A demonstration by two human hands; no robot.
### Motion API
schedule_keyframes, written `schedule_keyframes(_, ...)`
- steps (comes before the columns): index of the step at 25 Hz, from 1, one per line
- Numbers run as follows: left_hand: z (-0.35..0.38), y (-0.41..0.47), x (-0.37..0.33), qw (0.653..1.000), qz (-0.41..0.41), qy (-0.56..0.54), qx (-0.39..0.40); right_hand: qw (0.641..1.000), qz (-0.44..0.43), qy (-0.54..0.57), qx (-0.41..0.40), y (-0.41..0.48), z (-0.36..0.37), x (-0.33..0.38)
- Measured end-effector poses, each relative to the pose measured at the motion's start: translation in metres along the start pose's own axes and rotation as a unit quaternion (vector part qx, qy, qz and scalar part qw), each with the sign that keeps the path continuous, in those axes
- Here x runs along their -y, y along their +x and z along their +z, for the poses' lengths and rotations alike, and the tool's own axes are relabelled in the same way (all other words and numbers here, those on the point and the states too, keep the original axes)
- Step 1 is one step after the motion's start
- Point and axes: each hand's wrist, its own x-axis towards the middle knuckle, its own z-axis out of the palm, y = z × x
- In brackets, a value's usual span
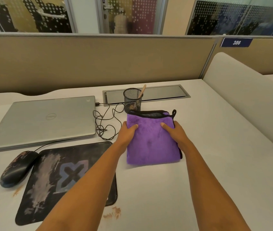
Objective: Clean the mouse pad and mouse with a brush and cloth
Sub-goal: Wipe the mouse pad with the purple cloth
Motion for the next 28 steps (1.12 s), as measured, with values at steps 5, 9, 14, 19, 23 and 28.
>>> schedule_keyframes(5,-0.041,-0.014,-0.015,0.997,0.068,-0.007,0.023,0.988,-0.034,0.070,0.133,-0.022,0.010,0.021)
schedule_keyframes(9,-0.076,-0.032,-0.026,0.994,0.079,-0.026,0.067,0.983,-0.032,0.113,0.139,-0.044,0.027,0.036)
schedule_keyframes(14,-0.121,-0.055,-0.031,0.994,0.079,-0.002,0.082,0.974,-0.057,0.144,0.168,-0.078,0.054,0.054)
schedule_keyframes(19,-0.166,-0.078,-0.029,0.987,0.134,0.026,0.082,0.919,-0.067,0.093,0.378,-0.112,0.057,0.071)
schedule_keyframes(23,-0.194,-0.098,-0.030,0.977,0.150,0.066,0.137,0.858,-0.068,0.114,0.495,-0.122,0.070,0.075)
schedule_keyframes(28,-0.206,-0.112,-0.029,0.960,0.165,0.079,0.212,0.898,-0.078,0.015,0.433,-0.152,0.133,0.091)
